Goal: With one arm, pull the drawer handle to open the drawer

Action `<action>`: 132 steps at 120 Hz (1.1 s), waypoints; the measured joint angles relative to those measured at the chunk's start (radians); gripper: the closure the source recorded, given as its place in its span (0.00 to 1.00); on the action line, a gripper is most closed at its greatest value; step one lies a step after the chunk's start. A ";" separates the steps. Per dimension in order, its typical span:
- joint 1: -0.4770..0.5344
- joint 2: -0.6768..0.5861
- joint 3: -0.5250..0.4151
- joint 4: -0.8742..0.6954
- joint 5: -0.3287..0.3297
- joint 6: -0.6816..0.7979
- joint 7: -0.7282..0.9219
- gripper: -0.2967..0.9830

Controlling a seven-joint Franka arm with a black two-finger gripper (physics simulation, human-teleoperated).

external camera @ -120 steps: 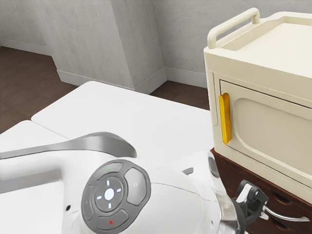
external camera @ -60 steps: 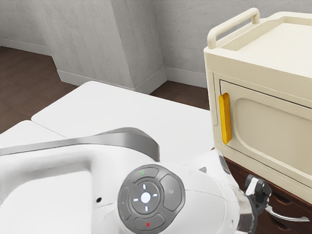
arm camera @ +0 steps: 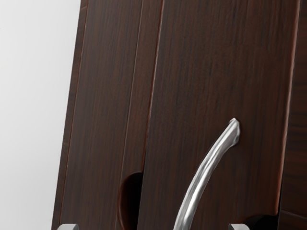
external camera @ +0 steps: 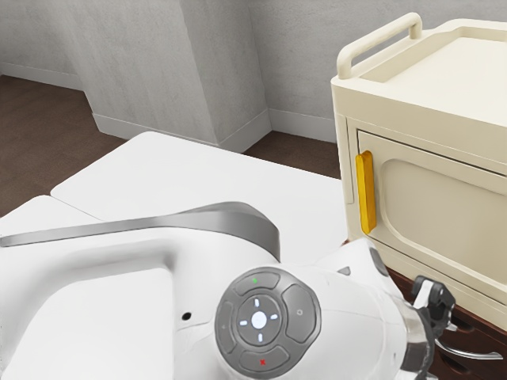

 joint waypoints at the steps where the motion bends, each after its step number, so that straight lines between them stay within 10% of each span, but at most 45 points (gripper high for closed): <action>1: 0.000 0.001 0.000 0.000 0.000 0.000 -0.001 0.48; 132: -0.026 -0.013 -0.001 -0.040 -0.027 -0.021 -0.067 0.55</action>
